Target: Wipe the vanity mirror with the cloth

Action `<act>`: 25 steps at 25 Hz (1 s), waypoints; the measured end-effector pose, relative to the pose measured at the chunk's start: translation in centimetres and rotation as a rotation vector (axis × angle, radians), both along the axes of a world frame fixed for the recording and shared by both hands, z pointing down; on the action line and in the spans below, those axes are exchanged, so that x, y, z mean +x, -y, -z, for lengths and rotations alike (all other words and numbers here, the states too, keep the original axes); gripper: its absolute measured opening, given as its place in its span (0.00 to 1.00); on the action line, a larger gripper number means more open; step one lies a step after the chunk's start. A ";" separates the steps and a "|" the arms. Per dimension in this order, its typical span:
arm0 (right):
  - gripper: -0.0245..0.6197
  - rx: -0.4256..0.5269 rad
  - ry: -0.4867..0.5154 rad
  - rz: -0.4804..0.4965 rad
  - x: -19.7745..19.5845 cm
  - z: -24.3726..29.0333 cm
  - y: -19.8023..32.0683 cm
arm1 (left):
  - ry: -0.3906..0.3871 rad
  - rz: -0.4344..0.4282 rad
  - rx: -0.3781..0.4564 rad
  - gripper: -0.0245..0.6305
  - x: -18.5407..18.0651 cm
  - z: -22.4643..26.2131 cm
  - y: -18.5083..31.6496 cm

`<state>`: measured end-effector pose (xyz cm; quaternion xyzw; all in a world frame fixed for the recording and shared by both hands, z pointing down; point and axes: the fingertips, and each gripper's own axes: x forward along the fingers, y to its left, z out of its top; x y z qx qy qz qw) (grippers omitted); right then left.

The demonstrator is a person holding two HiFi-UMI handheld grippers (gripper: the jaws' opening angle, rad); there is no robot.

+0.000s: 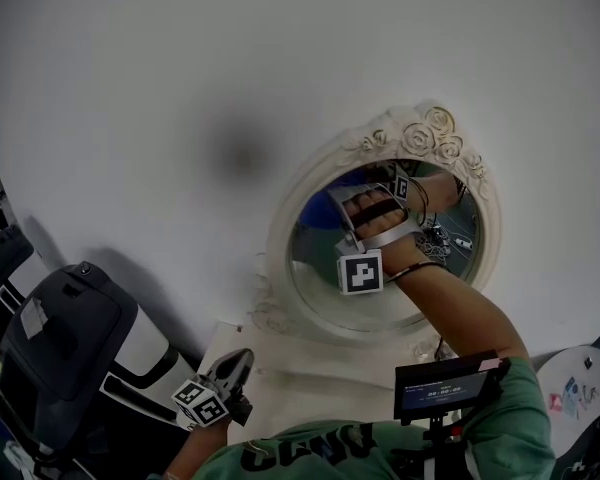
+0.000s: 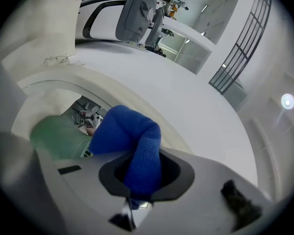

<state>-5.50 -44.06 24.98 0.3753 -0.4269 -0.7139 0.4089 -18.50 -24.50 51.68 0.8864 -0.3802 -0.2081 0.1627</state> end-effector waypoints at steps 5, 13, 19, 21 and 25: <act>0.11 0.002 -0.017 -0.001 -0.2 -0.5 0.8 | 0.002 0.043 -0.012 0.04 -1.9 -0.4 -0.6; 0.11 -0.018 0.033 -0.081 6.7 -0.2 0.1 | 0.007 0.002 0.004 0.04 -0.2 0.6 -0.4; 0.11 0.018 0.067 -0.250 18.1 0.2 -1.5 | 0.010 -0.046 -0.002 0.04 1.9 0.8 0.2; 0.11 0.048 0.062 -0.306 21.5 0.4 -2.1 | 0.015 -0.060 -0.002 0.04 2.6 0.9 0.4; 0.11 0.059 0.084 -0.409 27.1 0.4 -3.0 | 0.024 -0.091 0.004 0.04 3.9 1.1 0.7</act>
